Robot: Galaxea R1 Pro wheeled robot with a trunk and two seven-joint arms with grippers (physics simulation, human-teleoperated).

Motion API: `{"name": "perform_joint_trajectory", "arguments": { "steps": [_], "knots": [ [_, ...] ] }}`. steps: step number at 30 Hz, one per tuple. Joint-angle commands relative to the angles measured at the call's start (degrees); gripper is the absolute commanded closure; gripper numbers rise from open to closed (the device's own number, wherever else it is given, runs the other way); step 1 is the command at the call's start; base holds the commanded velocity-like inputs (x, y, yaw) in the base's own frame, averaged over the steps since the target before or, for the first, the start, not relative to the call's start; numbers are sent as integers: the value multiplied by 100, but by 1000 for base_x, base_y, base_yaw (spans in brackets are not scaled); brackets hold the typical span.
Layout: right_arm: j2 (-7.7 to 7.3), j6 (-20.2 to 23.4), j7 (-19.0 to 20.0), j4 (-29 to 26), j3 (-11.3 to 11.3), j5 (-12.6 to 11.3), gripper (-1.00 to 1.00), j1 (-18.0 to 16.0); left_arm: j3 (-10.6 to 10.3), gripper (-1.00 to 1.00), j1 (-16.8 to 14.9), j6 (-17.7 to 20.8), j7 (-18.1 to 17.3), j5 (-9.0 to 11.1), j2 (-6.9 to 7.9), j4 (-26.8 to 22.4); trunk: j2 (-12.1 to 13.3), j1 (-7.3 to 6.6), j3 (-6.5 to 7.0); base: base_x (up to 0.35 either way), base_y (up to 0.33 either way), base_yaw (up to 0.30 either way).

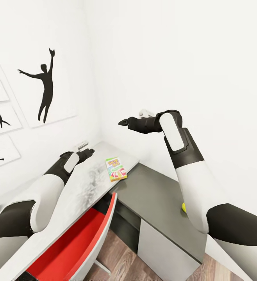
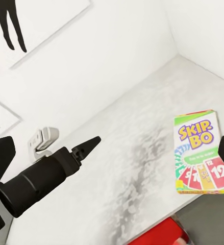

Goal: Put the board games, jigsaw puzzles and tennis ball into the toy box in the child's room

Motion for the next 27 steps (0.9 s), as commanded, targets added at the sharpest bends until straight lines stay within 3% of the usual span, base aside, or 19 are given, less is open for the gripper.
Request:
{"name": "perform_joint_trajectory", "arguments": {
  "steps": [1,27],
  "knots": [
    [0,12,-60,-3,5,-60,-100,-6,6,-100,-4,30,33,60,-1,-13,-14,3,-22,0,0,68],
    [0,12,-60,32,-21,-67,-100,-5,-5,-100,-4,27,-34,61,6,-52,-14,3,-264,0,0,68]
  ]
}}
